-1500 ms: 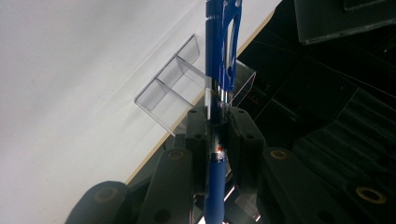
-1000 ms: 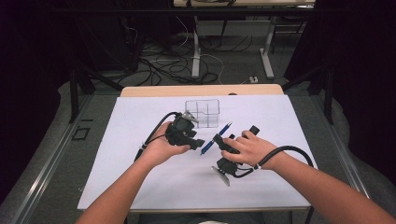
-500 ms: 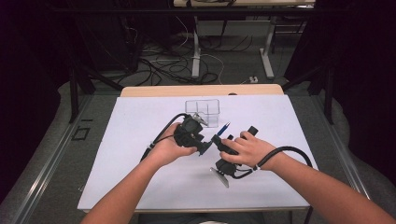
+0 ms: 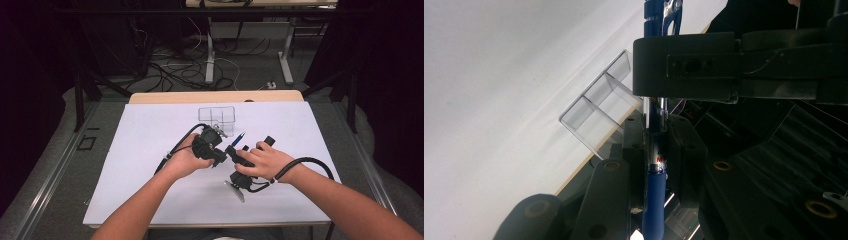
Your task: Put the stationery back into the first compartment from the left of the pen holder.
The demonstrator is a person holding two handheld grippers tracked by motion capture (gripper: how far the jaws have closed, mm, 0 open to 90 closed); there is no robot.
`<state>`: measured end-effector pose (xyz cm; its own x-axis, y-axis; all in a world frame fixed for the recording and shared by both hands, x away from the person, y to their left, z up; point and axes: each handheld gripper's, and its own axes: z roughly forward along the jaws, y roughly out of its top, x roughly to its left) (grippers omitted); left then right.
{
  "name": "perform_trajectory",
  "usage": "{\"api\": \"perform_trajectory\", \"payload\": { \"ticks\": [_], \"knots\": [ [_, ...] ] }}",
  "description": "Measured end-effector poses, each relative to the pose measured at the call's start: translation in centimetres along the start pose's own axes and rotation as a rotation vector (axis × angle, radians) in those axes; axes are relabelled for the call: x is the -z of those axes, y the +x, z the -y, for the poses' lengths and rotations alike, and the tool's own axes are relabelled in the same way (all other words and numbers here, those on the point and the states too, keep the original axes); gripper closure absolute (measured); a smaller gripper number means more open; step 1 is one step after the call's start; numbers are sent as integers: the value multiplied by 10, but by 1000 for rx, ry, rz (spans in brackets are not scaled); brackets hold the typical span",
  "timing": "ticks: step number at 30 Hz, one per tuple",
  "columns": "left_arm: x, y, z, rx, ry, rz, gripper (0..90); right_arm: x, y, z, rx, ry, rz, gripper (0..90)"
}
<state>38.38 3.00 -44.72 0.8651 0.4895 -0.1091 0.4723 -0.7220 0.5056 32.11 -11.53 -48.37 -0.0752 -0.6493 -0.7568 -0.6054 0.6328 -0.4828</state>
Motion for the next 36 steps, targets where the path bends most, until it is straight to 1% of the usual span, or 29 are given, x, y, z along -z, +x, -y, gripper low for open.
{"api": "perform_trajectory", "payload": {
  "ticks": [1,2,5,7,8,10,12,15,17,19,20,21,22,23,24,27,28,29,30,31,32,33,34,35,36],
  "knots": [
    [0,0,0,0,2,-4,779,0,0,0,-3,-2,1,799],
    [0,0,0,2,4,-3,784,0,-1,0,6,-2,5,799],
    [0,0,0,10,10,0,788,1,-1,-1,8,4,1,799],
    [0,-1,0,25,12,-2,789,0,-1,-1,9,0,0,799],
    [0,0,0,27,14,-1,789,0,0,-1,0,0,1,799],
    [0,-1,0,38,15,0,790,0,0,-2,5,-4,7,799],
    [1,-1,0,37,14,-4,791,0,0,-2,1,3,1,799],
    [2,-1,0,40,10,-10,792,0,0,-1,5,-3,11,797],
    [2,-1,0,48,7,-15,793,-1,-1,-2,-2,4,3,796],
    [2,-1,0,55,2,-24,794,-2,-1,-1,-8,-1,3,777],
    [2,0,0,61,-6,-29,793,-2,-1,-1,-11,5,5,756],
    [3,1,0,64,-13,-31,794,-3,-3,-1,-2,14,2,730],
    [3,2,0,66,-19,-32,794,-2,-2,0,-10,29,-3,706],
    [4,3,1,73,-23,-33,794,-3,-2,0,-8,34,0,681],
    [4,5,1,76,-26,-39,794,-3,-2,1,-18,35,2,663],
    [5,9,2,94,-41,-53,794,-5,0,4,-61,9,22,615],
    [5,10,3,101,-48,-55,794,-1,-1,3,-71,46,2,594],
    [6,12,3,106,-56,-56,794,-3,-2,4,-69,22,31,579],
    [6,13,4,110,-63,-61,794,-3,-1,4,-85,14,34,569],
    [7,15,4,113,-70,-67,794,0,-2,3,-90,38,20,556],
    [8,17,5,115,-76,-71,794,-1,-2,4,-106,11,40,541],
    [9,18,5,117,-86,-77,794,0,-2,3,-119,8,48,527],
    [10,20,5,122,-99,-80,794,0,-4,3,-119,3,43,515],
    [11,22,5,122,-111,-85,794,1,-4,3,-122,-3,51,501],
    [12,23,5,128,-124,-90,794,2,-4,3,-152,-3,48,493]
  ]
}}
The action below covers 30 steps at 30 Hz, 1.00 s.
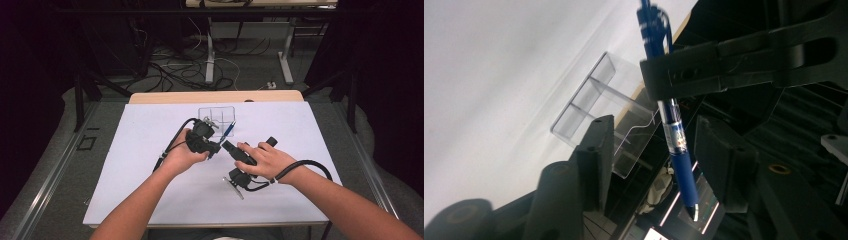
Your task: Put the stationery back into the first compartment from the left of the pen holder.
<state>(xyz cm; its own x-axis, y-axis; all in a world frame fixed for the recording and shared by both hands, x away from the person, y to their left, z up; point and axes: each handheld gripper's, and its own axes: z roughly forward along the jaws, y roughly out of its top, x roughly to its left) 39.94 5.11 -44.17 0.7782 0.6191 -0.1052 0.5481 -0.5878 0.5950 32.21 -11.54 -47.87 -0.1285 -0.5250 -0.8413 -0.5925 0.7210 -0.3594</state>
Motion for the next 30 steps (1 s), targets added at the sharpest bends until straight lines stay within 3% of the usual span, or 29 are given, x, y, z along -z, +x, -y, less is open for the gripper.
{"api": "perform_trajectory", "payload": {
  "ticks": [2,5,7,15,18,26,30],
  "knots": [
    [2,4,-1,2,-30,-14,794,0,-3,1,-31,-23,2,473],
    [6,9,-2,14,-77,-30,794,0,-4,3,-73,-14,-7,458],
    [7,12,-2,23,-116,-36,794,0,-3,4,-137,-19,-15,457],
    [18,28,-4,59,-239,-63,794,3,-8,6,-318,1,-58,449],
    [23,33,-5,64,-285,-76,794,2,-9,7,-398,11,-62,407],
    [30,46,-10,92,-389,-106,793,2,-10,12,-647,11,-60,299],
    [30,54,-13,112,-432,-126,794,1,-6,17,-812,-1,-74,255]
  ]
}}
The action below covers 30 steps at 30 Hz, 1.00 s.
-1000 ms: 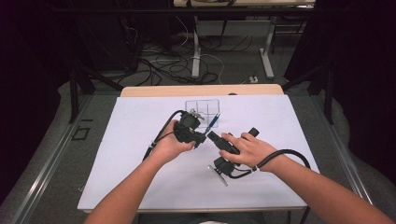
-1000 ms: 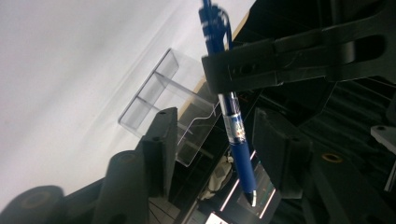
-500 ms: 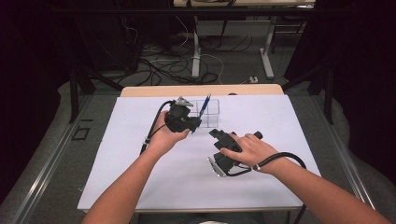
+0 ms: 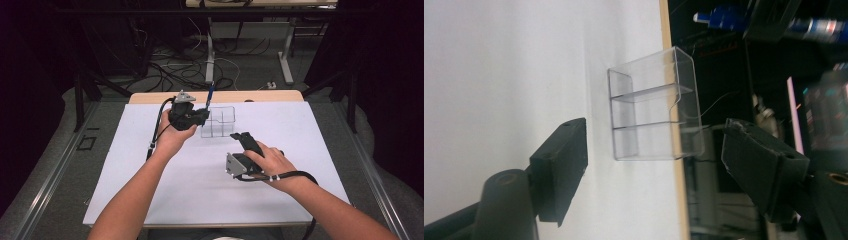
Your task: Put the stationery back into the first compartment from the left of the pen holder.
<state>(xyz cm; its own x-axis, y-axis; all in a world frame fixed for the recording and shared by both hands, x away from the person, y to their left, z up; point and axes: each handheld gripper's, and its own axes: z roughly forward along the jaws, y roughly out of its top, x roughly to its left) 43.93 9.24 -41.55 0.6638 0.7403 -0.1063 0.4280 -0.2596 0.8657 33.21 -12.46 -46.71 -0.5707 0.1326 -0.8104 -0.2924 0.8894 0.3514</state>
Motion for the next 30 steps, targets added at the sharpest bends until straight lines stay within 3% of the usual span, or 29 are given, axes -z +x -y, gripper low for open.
{"api": "perform_trajectory", "payload": {
  "ticks": [2,4,6,7,10,22,27,30],
  "knots": [
    [-2,5,-1,15,-19,-6,794,-1,-1,5,-96,-8,-8,227],
    [-5,8,-2,19,-37,-18,793,1,-2,8,-237,23,-40,203],
    [-8,11,-3,18,-58,-23,794,-2,-5,16,-300,-24,-31,172],
    [-10,12,-3,16,-75,-28,794,-2,-5,19,-356,-21,-28,158],
    [-15,16,-2,25,-103,-38,794,-3,-8,28,-447,-35,-31,153],
    [-49,24,7,29,-86,-58,793,-9,-5,52,-785,-46,-105,28],
    [-62,28,13,14,-54,-81,793,-11,-3,59,-876,-46,-120,18],
    [-67,31,17,21,-46,-87,793,-12,-1,61,-900,-50,-126,18]
  ]
}}
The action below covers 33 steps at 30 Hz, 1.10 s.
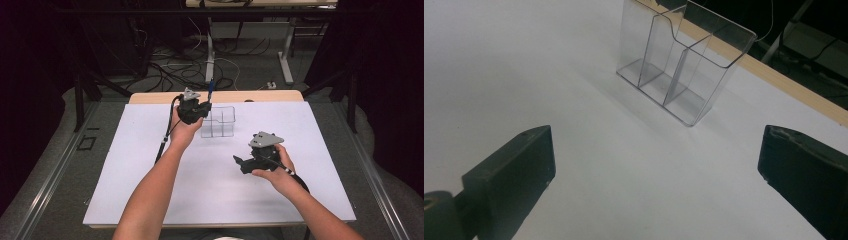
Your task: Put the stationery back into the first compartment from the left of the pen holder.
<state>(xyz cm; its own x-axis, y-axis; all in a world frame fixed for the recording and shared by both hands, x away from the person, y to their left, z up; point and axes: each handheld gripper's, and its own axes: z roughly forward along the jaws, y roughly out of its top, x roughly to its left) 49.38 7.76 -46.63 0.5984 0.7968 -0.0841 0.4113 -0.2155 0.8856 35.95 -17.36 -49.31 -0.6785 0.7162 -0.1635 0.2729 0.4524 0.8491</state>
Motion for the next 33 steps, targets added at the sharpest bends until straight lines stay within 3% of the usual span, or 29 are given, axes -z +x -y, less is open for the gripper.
{"api": "perform_trajectory", "payload": {
  "ticks": [6,7,12,15,21,23,26,28,33],
  "knots": [
    [-9,4,9,11,34,-15,791,-2,1,3,0,5,0,18],
    [-9,6,10,2,58,-14,791,-2,2,3,-6,12,-1,18],
    [-10,9,13,26,64,-13,786,-2,2,2,-7,11,1,18],
    [-4,8,11,41,72,2,682,-2,1,2,-11,-2,3,18],
    [18,9,7,51,87,-11,480,0,-2,4,-29,2,12,18],
    [28,10,5,38,64,-22,423,1,-5,4,-26,-3,16,17],
    [42,12,5,23,67,-15,307,4,-7,4,-45,4,19,15],
    [53,11,6,2,61,-36,295,4,-9,4,-69,-3,20,13],
    [83,13,12,43,39,12,281,6,-12,5,-81,-7,22,4]
  ]
}}
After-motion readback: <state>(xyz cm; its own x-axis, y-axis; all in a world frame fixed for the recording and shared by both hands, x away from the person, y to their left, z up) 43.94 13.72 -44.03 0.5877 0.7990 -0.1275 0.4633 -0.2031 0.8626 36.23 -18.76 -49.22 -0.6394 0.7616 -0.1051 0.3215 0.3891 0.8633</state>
